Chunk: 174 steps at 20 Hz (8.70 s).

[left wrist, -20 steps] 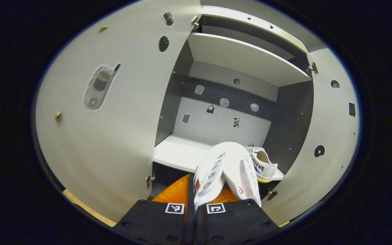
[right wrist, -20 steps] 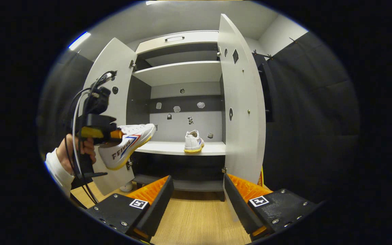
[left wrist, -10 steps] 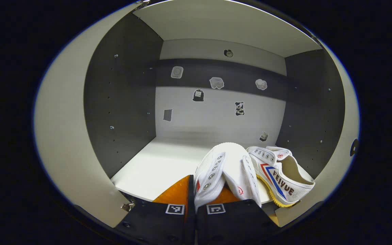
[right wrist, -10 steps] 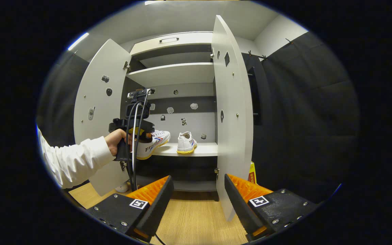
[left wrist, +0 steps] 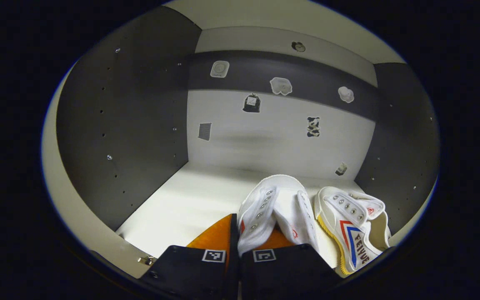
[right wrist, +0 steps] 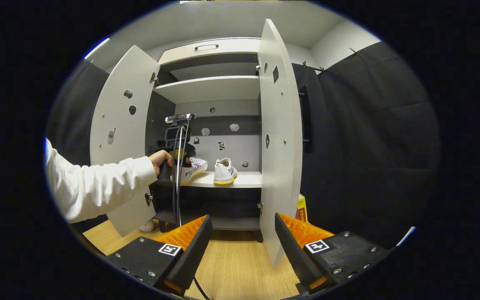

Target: Grab one shoe with the right hand and put it into the shoe cabinet, grab the other shoe with the left hand and put it into the shoe cabinet; then close the right door with the right hand and the left door with the left hand.

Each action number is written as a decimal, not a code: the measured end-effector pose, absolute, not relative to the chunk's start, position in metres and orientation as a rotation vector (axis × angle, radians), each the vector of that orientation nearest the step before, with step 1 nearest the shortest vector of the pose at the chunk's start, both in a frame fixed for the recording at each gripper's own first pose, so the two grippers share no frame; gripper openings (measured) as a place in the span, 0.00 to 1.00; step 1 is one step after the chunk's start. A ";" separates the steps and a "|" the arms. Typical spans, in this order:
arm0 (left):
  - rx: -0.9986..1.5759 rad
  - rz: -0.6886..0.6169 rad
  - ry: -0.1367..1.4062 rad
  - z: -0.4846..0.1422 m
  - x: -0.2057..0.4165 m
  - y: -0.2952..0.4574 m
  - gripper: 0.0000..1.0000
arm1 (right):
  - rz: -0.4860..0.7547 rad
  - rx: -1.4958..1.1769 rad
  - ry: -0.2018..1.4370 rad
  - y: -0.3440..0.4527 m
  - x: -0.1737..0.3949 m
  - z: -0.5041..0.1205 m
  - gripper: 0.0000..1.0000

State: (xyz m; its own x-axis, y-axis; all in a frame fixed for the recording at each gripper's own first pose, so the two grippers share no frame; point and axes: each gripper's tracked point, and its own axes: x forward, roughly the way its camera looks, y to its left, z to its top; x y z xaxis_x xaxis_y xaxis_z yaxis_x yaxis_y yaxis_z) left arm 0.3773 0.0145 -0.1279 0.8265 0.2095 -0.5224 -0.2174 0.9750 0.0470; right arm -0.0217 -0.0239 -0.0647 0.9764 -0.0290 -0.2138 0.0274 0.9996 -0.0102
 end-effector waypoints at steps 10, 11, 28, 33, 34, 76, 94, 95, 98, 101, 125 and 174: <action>0.010 0.232 0.527 -0.115 0.367 0.015 0.62 | -0.080 0.017 0.210 -0.050 -0.040 -0.061 0.92; 0.006 0.239 0.521 -0.114 0.362 0.019 0.70 | -0.080 0.019 0.209 -0.052 -0.040 -0.061 0.92; -0.069 0.082 0.205 -0.034 0.162 -0.004 0.97 | -0.014 0.020 0.133 -0.040 -0.044 -0.031 0.92; -0.051 0.086 0.153 -0.040 0.084 -0.004 0.97 | -0.015 0.031 0.118 -0.048 -0.051 -0.028 0.92; -0.040 0.085 0.133 -0.042 0.070 -0.003 0.97 | -0.025 0.027 0.111 -0.054 -0.050 -0.026 0.92; -0.012 0.084 0.138 -0.096 -0.001 0.007 0.97 | 0.164 0.010 0.008 -0.043 0.117 0.067 0.96; -0.018 0.141 0.143 -0.099 -0.006 0.034 0.99 | 0.206 0.023 0.029 0.024 0.192 0.044 0.91; -0.018 0.145 0.143 -0.100 -0.005 0.036 0.99 | 0.202 0.026 0.034 0.027 0.197 0.043 0.91; -0.021 0.150 0.142 -0.099 -0.005 0.041 0.97 | 0.199 0.026 0.043 0.034 0.212 0.041 0.91; -0.020 0.153 0.139 -0.099 -0.005 0.044 0.99 | 0.186 0.037 0.045 0.038 0.222 0.038 0.91; -0.050 0.183 0.058 -0.043 -0.015 0.064 0.99 | 0.108 0.031 -0.006 0.007 0.108 0.043 0.92; -0.077 0.095 -0.045 0.063 0.146 0.065 0.99 | -0.035 0.049 0.020 -0.072 0.003 -0.007 0.92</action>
